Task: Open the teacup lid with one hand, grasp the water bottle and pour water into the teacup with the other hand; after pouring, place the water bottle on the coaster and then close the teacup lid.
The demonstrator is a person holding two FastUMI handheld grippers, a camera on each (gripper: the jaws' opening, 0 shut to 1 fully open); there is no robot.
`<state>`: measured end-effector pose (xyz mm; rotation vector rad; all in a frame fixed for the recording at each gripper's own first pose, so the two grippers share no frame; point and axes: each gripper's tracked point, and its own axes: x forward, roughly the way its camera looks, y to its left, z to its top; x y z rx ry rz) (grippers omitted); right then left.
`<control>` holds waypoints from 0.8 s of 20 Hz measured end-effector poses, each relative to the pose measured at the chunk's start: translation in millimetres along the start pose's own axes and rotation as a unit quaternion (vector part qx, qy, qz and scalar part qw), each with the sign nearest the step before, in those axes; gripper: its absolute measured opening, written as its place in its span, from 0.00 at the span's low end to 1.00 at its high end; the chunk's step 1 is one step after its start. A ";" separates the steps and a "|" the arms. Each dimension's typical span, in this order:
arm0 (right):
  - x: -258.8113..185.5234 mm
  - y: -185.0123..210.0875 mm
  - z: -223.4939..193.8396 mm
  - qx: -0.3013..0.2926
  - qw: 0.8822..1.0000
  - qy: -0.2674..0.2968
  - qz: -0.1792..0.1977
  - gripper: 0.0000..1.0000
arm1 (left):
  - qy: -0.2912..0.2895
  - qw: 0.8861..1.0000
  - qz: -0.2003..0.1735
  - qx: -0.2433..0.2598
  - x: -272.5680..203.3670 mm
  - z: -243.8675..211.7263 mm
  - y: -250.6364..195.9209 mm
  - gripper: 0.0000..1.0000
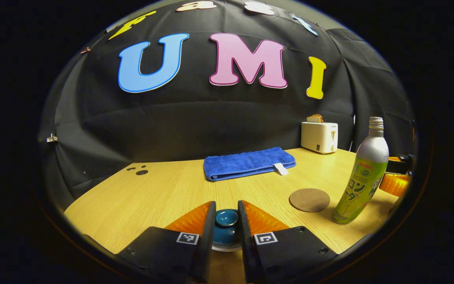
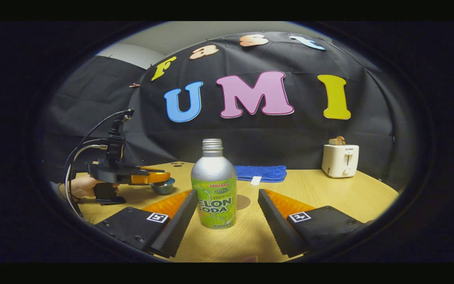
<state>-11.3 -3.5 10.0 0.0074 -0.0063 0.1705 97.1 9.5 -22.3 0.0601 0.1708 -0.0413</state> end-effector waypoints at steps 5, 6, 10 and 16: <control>0.3 0.5 -0.4 0.000 1.000 0.000 0.000 0.94 | 0.000 1.000 0.002 -0.006 -6.2 -1.1 -0.7 0.50; 0.1 0.2 -0.2 0.000 1.000 0.000 0.000 0.95 | -0.003 1.000 0.002 -0.007 -8.4 -0.9 -1.2 0.62; 0.3 -4.3 -0.1 -0.001 1.000 0.000 -0.010 0.95 | -0.040 0.999 0.008 -0.003 -30.1 5.8 -2.0 0.91; 0.7 -18.3 0.7 -0.002 0.999 -0.001 -0.052 0.94 | -0.097 0.995 0.010 -0.027 -65.0 14.3 -0.5 0.93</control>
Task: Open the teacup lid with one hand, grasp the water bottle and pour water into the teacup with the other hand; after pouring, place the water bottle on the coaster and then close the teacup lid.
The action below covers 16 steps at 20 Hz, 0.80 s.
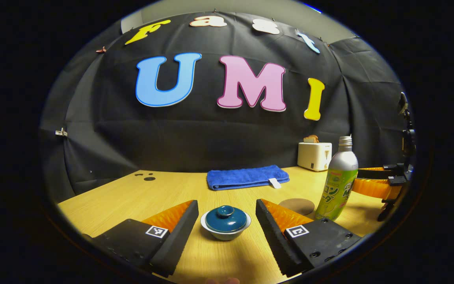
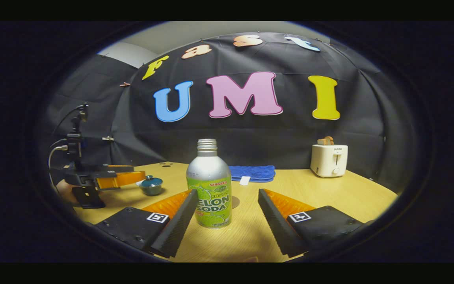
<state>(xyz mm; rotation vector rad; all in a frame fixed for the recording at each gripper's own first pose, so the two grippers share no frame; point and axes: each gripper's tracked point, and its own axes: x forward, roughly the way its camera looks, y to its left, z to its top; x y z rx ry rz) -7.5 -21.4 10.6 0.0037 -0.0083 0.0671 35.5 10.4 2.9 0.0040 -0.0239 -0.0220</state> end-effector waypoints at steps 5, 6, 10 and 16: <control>-1.7 16.8 -1.6 0.002 0.999 0.001 0.034 0.94 | 0.002 1.000 -0.001 0.000 -9.0 -2.1 -0.3 0.94; -0.9 22.7 -1.5 0.002 0.999 0.001 0.047 0.94 | 0.003 1.000 0.005 -0.001 -8.9 -2.1 1.5 0.94; 2.2 19.6 -1.8 0.002 0.999 0.001 0.047 0.94 | 0.003 1.000 0.005 0.000 -9.3 -2.2 0.5 0.94; 14.1 15.4 -3.9 0.001 0.999 0.001 0.047 0.94 | 0.002 1.000 0.004 0.000 -9.7 -1.9 -0.1 0.94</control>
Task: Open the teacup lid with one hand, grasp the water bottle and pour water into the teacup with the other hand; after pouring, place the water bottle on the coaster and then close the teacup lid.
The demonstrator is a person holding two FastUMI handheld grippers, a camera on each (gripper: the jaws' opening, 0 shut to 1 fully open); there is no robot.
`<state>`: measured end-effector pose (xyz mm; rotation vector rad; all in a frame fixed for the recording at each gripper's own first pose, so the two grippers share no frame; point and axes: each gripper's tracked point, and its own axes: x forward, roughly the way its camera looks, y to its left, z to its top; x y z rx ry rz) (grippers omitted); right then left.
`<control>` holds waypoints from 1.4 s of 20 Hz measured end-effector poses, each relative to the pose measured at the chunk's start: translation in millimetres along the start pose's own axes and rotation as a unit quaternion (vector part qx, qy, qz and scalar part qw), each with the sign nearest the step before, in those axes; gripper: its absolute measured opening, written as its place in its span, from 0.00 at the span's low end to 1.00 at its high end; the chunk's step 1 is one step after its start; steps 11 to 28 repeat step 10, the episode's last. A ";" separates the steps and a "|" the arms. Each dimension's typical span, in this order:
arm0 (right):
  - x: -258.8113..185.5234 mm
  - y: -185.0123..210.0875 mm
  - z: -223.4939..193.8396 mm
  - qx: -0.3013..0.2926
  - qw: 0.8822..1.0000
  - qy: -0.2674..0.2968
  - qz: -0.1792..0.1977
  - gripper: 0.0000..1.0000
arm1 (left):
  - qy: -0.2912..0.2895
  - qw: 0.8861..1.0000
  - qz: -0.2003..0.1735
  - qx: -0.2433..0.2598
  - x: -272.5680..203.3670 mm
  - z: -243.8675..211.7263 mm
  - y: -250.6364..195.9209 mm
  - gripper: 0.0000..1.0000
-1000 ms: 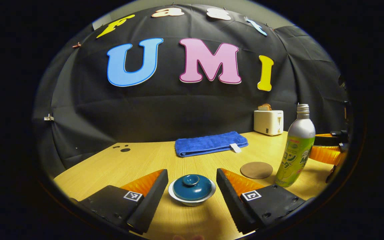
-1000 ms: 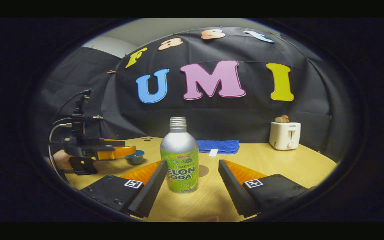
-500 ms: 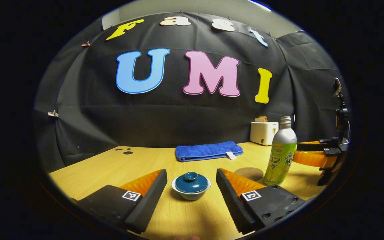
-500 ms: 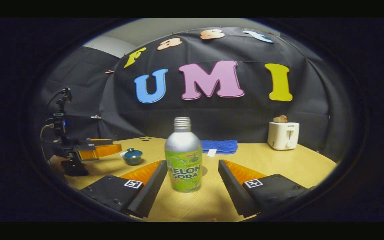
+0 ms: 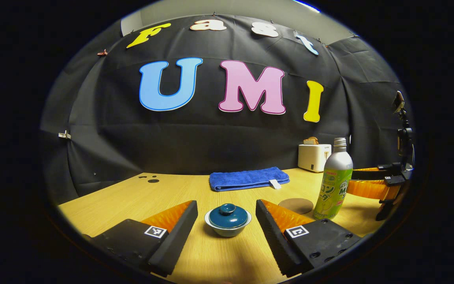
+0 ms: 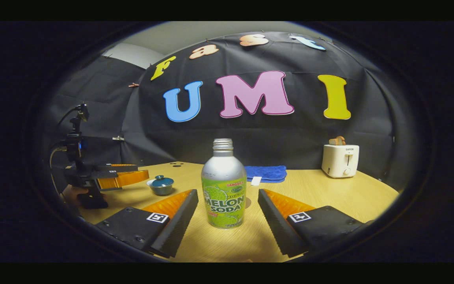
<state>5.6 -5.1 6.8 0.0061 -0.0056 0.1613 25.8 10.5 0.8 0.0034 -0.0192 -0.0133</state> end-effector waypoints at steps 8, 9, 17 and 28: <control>0.3 -0.2 -0.3 0.000 1.000 0.000 0.000 0.94 | 0.000 1.000 -0.002 0.000 -0.3 0.2 -0.9 0.94; 0.0 0.1 -0.1 0.000 1.000 0.000 0.000 0.94 | 0.000 1.000 -0.002 0.000 -0.2 0.3 -1.2 0.94; 0.0 -0.2 -0.3 0.000 1.000 0.000 0.000 0.94 | 0.000 1.000 -0.002 0.000 -0.1 0.3 -1.1 0.94; 0.0 -0.2 -0.3 0.000 1.000 0.000 0.000 0.94 | 0.000 1.000 -0.002 0.000 -0.1 0.3 -1.1 0.94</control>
